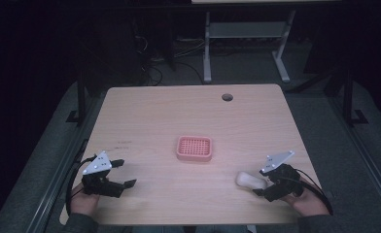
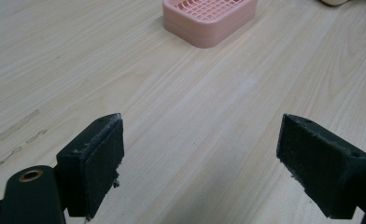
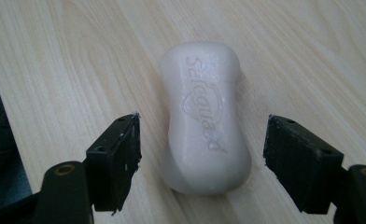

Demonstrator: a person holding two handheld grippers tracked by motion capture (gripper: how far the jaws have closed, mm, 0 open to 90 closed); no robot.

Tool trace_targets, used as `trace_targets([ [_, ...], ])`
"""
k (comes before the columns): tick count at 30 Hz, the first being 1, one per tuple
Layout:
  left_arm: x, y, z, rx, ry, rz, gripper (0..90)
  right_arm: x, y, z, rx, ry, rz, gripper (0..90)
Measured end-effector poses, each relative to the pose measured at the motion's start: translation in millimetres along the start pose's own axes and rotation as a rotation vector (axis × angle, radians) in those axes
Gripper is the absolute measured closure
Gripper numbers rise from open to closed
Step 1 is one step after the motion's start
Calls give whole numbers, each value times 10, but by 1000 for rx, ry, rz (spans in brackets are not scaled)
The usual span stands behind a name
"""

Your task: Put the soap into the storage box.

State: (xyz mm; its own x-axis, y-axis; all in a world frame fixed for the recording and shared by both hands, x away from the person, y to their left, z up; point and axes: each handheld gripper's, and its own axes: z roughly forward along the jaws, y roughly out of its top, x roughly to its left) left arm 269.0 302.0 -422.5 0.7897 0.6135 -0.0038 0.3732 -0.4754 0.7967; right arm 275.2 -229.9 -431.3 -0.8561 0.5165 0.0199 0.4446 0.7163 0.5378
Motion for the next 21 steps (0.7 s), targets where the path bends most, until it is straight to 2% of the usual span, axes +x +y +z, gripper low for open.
trace_targets([
  [8, 1, 1, -2, 2, 4, 8, 148, -6, 93, 112, 15, 4, -45, 290],
  [14, 5, -1, -6, 9, 9, 11, 148, -24, 114, 179, 40, 3, -51, 327],
  [16, 7, 0, -7, 9, 10, 11, 148, -29, 122, 208, 28, 8, -57, 368],
  [21, 5, 0, -5, 11, 14, 19, 148, -25, 141, 270, 56, 7, -62, 443],
])
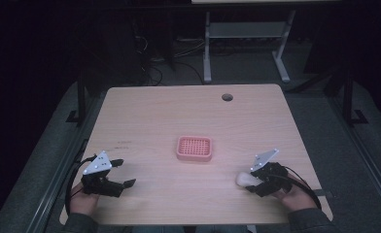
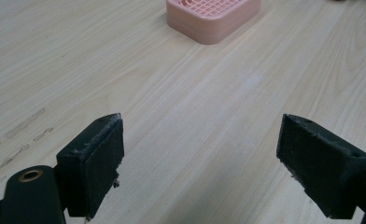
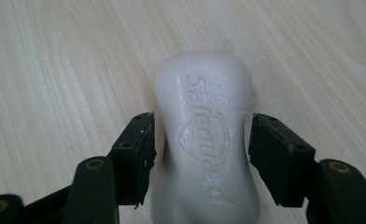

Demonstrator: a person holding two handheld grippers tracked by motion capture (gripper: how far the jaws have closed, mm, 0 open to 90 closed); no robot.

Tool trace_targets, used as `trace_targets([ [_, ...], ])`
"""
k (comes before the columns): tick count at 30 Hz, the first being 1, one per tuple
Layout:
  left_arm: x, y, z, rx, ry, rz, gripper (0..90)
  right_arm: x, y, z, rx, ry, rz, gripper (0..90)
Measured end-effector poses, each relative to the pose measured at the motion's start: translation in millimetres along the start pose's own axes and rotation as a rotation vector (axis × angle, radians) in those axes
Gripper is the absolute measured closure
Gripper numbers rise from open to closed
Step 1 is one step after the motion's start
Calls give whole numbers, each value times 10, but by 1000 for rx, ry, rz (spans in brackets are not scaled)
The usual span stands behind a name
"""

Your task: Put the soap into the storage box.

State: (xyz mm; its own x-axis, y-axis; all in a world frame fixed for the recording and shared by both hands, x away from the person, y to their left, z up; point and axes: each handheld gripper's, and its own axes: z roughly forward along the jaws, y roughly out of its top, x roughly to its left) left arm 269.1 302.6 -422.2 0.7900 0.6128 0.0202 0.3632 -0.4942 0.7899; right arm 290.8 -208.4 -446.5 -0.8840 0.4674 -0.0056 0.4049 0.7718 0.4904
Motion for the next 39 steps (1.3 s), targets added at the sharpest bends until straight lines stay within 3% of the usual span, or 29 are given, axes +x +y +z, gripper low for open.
trace_targets([
  [9, 0, 0, -9, 7, 7, 4, 148, 5, 17, 60, 27, -9, -15, 463],
  [16, 9, -10, -31, 2, 16, 2, 148, -14, 10, 62, 26, 8, 5, 477],
  [26, 0, -7, -33, 5, 16, 6, 148, 18, 2, 32, 45, 19, -7, 485],
  [39, 7, -13, -54, -2, 20, 0, 148, 74, 84, -106, 7, 14, -35, 487],
])
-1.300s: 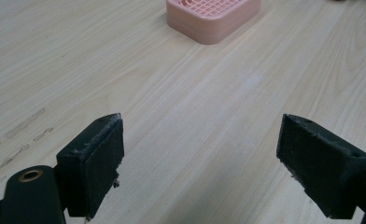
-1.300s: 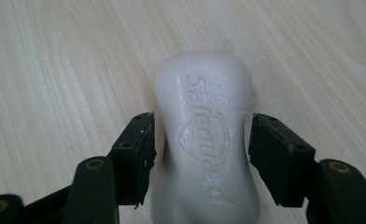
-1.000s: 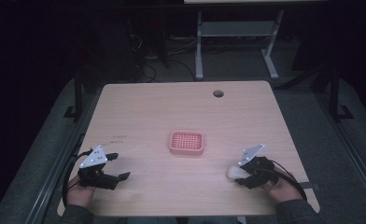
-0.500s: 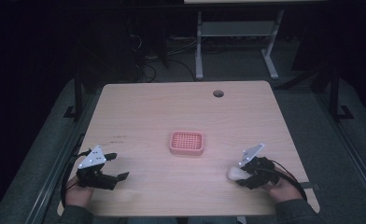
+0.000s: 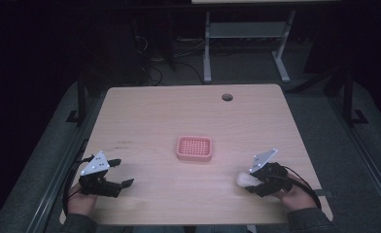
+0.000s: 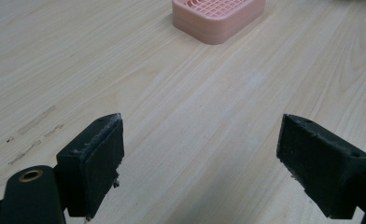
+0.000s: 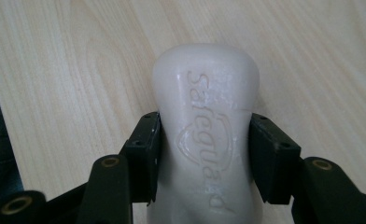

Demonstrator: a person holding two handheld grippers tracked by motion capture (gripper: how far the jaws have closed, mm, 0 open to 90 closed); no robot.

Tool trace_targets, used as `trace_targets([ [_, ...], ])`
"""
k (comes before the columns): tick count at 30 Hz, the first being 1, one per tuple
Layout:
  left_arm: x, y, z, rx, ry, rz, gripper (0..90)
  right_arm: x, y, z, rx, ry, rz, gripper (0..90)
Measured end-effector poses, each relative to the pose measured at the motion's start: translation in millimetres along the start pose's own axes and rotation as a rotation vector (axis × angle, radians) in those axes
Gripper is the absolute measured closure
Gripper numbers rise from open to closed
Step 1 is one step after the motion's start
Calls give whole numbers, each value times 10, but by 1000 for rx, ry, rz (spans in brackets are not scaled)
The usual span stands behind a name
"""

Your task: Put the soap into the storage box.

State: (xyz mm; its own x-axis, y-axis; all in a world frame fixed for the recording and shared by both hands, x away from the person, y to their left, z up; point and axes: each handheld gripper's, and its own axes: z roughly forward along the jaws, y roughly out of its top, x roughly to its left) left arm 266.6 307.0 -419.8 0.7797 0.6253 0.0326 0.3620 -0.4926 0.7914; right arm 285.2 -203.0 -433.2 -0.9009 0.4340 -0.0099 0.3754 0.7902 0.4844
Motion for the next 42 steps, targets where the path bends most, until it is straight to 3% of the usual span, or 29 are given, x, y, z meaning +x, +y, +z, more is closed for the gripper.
trace_targets([
  [26, 20, -6, -7, -4, -11, -5, 148, -160, 503, -69, -30, 27, -56, 487],
  [42, 19, 3, 5, -9, -17, -4, 148, -277, 753, -2, -44, 49, -84, 487],
])
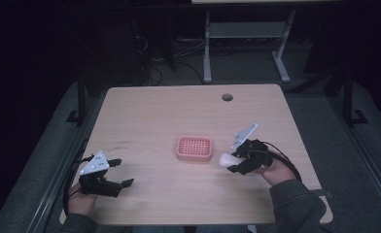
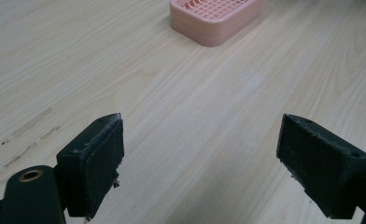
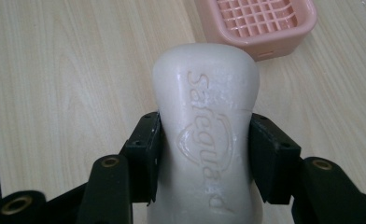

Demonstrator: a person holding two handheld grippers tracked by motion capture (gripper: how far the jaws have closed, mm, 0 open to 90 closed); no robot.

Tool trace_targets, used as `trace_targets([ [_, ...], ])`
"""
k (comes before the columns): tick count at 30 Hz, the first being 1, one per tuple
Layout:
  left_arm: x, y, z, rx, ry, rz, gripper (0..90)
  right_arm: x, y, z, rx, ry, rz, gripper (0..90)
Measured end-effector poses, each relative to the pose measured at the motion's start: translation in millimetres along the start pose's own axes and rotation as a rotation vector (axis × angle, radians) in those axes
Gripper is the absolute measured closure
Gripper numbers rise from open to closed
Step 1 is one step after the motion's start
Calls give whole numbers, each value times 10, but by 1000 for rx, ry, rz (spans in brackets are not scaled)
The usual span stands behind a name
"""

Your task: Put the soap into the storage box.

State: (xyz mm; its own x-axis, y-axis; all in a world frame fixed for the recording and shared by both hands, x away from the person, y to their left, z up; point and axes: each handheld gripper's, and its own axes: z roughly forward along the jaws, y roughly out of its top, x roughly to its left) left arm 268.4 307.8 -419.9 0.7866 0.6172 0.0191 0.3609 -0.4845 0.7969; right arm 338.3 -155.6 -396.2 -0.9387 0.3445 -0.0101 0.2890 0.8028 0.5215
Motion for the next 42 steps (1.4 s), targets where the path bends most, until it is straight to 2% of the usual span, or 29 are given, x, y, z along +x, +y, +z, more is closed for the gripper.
trace_targets([
  [16, 15, -3, -5, -6, 0, -6, 148, -89, 285, 98, 3, 19, -43, 487],
  [23, 7, 0, 1, -6, -4, -9, 148, -130, 397, 148, -5, 36, -45, 487],
  [42, 5, 3, -1, -10, -5, -11, 148, -219, 645, 195, 9, 41, -72, 487],
])
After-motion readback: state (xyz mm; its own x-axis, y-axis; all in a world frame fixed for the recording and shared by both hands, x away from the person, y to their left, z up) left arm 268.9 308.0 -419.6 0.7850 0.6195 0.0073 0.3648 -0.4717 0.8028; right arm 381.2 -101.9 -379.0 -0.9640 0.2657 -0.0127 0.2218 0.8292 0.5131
